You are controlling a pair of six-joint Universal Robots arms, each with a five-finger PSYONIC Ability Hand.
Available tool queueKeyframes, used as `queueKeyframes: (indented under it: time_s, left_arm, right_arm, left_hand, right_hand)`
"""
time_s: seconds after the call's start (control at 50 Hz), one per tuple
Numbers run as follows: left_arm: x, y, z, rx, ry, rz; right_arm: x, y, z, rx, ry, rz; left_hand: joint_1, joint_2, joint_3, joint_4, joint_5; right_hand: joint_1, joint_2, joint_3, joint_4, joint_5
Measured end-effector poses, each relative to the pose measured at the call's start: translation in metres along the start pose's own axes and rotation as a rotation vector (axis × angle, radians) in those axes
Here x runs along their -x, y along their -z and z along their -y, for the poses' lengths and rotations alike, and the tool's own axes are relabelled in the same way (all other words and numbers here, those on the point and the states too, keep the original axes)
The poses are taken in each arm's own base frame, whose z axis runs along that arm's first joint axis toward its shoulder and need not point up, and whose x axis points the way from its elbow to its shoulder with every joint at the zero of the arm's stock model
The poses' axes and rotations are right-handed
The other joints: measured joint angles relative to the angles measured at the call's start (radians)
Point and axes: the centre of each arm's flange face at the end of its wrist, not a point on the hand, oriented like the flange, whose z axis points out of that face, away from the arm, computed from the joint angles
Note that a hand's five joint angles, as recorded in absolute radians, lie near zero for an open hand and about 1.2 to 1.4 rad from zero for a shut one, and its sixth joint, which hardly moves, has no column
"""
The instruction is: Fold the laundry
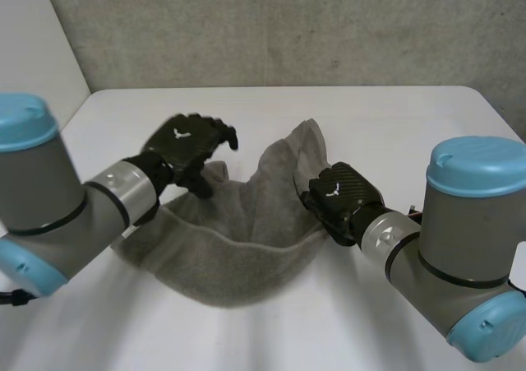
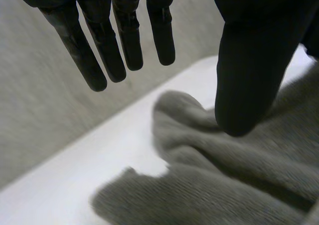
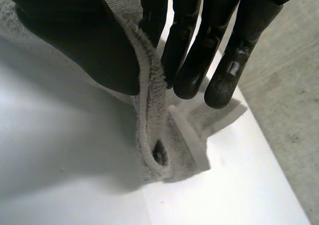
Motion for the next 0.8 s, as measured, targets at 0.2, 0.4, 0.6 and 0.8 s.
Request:
queueKeyframes:
  time_s: [0.2, 0.4, 0.6, 0.8]
  left_arm:
    - [0.003, -0.017, -0.053, 0.3, 0.05, -0.032]
    - [0.005, -0.016, -0.067, 0.344, 0.029, 0.005]
    - [0.003, -0.016, -0.079, 0.364, 0.033, 0.005]
    - [-0.001, -0.011, -0.086, 0.392, 0.044, -0.002]
  right_arm:
    - [-0.004, 0.0, -0.004, -0.004, 0.005, -0.023]
    - [-0.005, -0.001, -0.007, 0.006, 0.001, -0.023]
    - [-0.008, -0.003, -0.009, 0.01, -0.001, -0.032]
    - [-0.016, -0.005, -0.011, 0.019, -0.005, -0.056]
  left_hand:
    - [0.195, 0.195, 0.193, 0.192, 0.191]
    - [0.255, 0.257, 0.258, 0.256, 0.254]
    - [0.245, 0.246, 0.246, 0.244, 0.246]
    - [0.278, 0.28, 0.28, 0.28, 0.278]
  right_hand:
    - [0.0, 0.0, 0.0, 0.0, 0.0]
    - [0.0, 0.0, 0.0, 0.0, 0.0]
    - [0.0, 0.0, 0.0, 0.0, 0.0]
    - [0.0, 0.0, 0.0, 0.0, 0.0]
